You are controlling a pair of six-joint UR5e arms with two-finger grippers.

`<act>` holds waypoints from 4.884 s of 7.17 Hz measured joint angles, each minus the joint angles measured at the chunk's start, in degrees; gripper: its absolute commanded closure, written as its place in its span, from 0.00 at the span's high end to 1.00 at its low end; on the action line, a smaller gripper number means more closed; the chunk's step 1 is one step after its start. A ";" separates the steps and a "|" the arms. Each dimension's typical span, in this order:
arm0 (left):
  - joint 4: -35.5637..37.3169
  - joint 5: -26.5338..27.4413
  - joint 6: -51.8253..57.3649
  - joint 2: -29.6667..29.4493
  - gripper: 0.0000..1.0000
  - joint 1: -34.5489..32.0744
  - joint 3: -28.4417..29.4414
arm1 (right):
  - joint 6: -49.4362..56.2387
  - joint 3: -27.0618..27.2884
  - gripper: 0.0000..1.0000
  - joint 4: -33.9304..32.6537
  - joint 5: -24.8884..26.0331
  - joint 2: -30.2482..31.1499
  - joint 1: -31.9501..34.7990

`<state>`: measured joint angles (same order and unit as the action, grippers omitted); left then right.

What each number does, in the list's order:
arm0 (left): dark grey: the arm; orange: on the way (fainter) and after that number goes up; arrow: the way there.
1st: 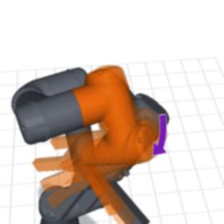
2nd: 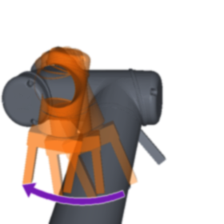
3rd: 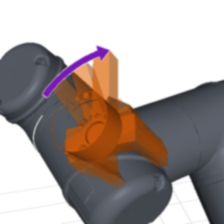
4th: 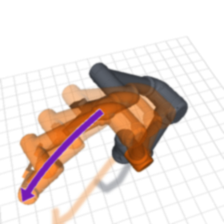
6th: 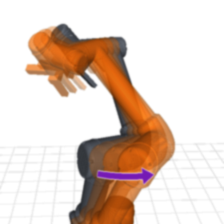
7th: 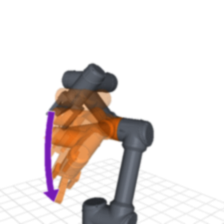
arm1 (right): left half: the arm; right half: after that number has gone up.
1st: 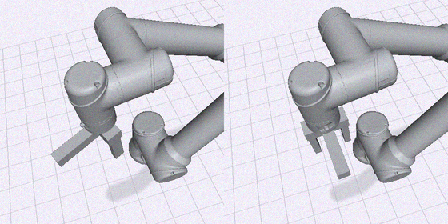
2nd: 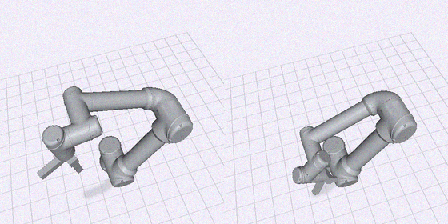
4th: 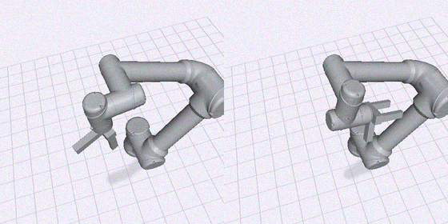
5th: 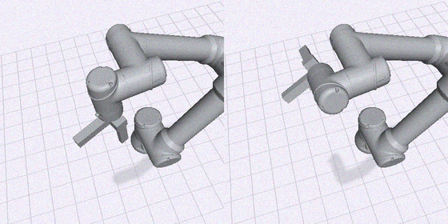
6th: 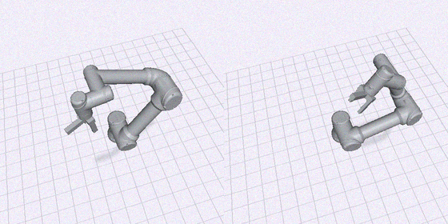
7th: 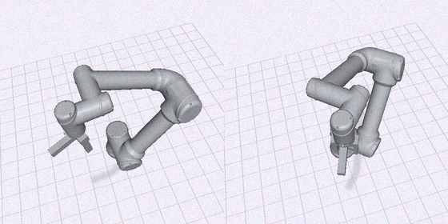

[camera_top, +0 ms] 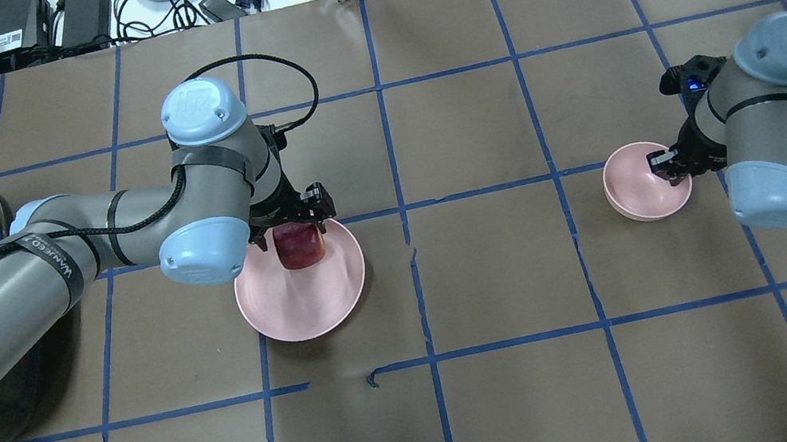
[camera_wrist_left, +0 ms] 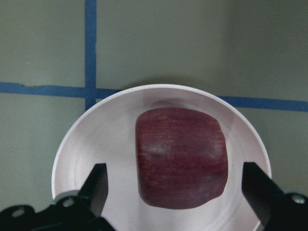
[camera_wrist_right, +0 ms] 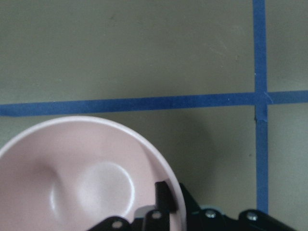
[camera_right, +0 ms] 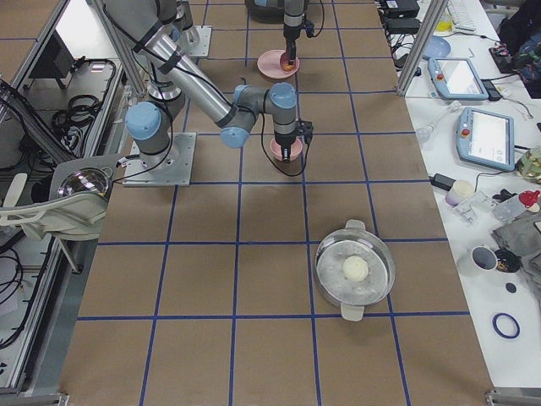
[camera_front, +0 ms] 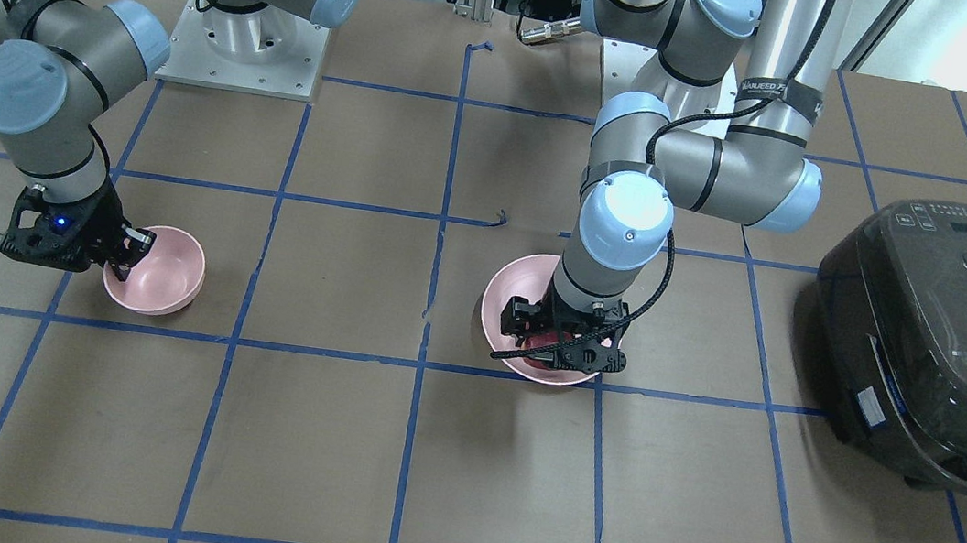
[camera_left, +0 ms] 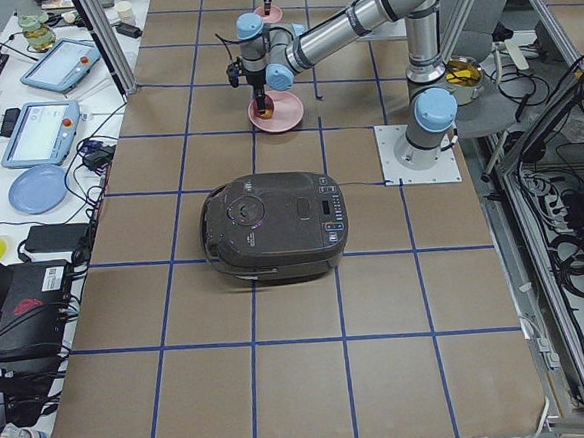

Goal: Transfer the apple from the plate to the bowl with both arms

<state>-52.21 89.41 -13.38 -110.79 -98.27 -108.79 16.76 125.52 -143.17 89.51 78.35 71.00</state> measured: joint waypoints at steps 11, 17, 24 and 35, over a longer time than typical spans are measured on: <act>-3.14 -2.63 -1.79 5.58 0.19 -1.02 4.62 | -26.89 -5.28 1.00 7.97 -6.84 -1.36 22.30; -2.16 -8.48 -19.97 2.81 0.15 -9.81 8.43 | -27.33 -35.41 1.00 49.92 1.26 10.75 22.23; 8.81 -9.94 -34.04 -6.51 0.82 -22.92 9.46 | -27.25 -41.95 1.00 53.31 0.73 10.44 22.11; -13.36 -2.53 5.38 11.08 1.00 -0.18 9.14 | -27.76 -41.35 1.00 52.18 0.73 10.42 21.91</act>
<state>-65.57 86.88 -8.00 -99.71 -98.45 -99.66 -11.00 84.17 -90.99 90.23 88.77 92.90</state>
